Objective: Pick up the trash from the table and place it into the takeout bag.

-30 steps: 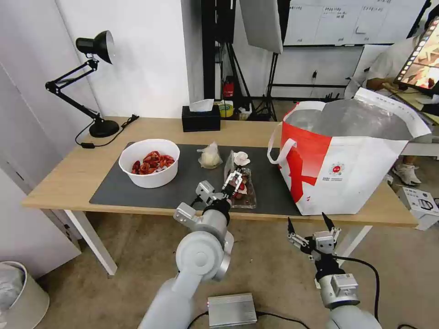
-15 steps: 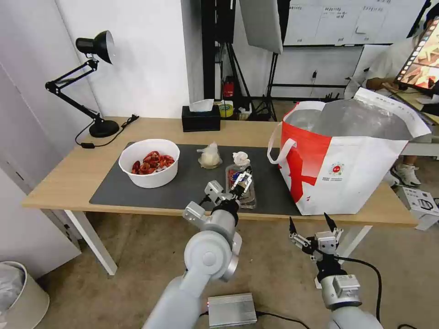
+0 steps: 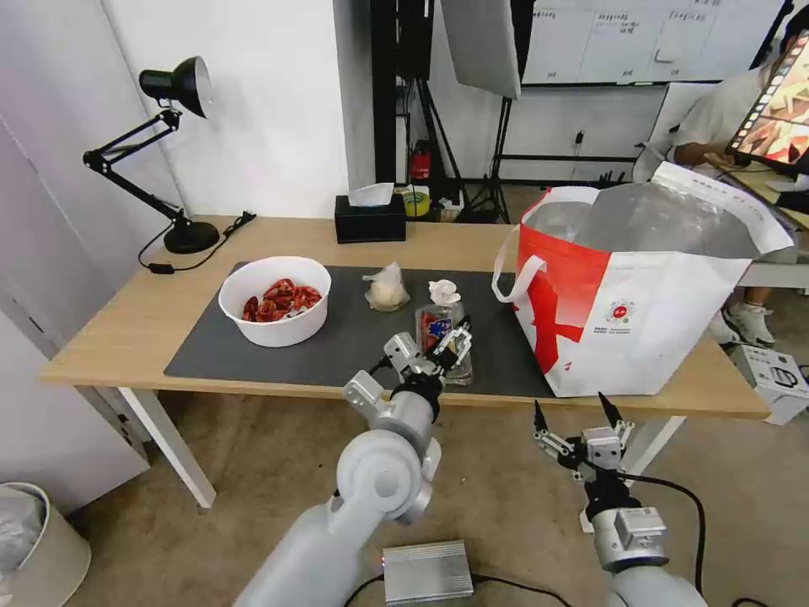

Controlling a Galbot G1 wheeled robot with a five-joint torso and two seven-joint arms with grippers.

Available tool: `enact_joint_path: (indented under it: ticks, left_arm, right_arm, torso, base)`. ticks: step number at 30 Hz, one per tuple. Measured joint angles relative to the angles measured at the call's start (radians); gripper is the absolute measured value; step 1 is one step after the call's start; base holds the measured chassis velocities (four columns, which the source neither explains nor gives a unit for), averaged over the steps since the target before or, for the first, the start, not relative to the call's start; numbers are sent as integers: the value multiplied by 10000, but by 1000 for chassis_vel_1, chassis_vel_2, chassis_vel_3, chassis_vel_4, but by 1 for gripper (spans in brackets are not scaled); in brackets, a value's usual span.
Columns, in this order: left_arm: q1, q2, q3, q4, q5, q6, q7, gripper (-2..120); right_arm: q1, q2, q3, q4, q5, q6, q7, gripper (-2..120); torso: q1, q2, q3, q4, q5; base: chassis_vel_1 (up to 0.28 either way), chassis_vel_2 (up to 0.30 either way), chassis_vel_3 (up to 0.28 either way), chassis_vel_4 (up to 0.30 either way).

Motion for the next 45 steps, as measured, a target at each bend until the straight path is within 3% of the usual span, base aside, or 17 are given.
enact_joint_path:
  ticks: [2,6,8,13,15,28,38,42,45]
  left_arm:
    - [-410,607,242,108,341,245,185,44]
    - [-781,1012,464,199,499,465,231,35]
    - [-1173,1347,755,362,787,659,328,24]
    - [-1474,1545,1080,611,964,858,424,11]
    - [-1558,1563,1272,816,1135,898,465,0]
    - [-1740,1932,1835,1156,2618,1320,1086,0]
    - [-1869,2293,1870,1324,2672,1485,1416,0]
    - [-1884,2393,1879,1325,2662,1502,1480,0]
    - [-1824,2386,1919,1271,2654,1502,1487,0]
  right_arm:
    - [2,-28,18,4,10,1,2,100]
    - [0,-28,28,14,13,0,4,100]
    - [-18,0,28,28,13,1,6,100]
    - [-23,44,27,32,13,1,6,100]
    - [-23,55,27,34,12,1,6,100]
    - [-76,34,83,154,20,0,2,100]
    - [70,14,18,139,128,-48,-11,100]
    - [208,-76,-86,225,848,-243,-122,100]
    - [433,-284,-359,611,3015,-615,-359,100]
  torso:
    - [0,0,0,0,1]
    - [1,0,0,0,0]
    - [0,0,0,-1,0]
    - [0,0,0,-1,0]
    - [0,0,0,-1,1]
    - [0,1,-1,-1,1]
    - [0,0,-1,0,1]
    - [0,0,0,-1,1]
    - [0,0,0,-1,1]
  base:
    - [0,0,0,0]
    - [0,0,0,0]
    - [0,0,0,0]
    - [0,0,0,0]
    - [0,0,0,0]
    - [0,0,0,0]
    - [0,0,0,0]
    - [0,0,0,0]
    - [0,0,0,0]
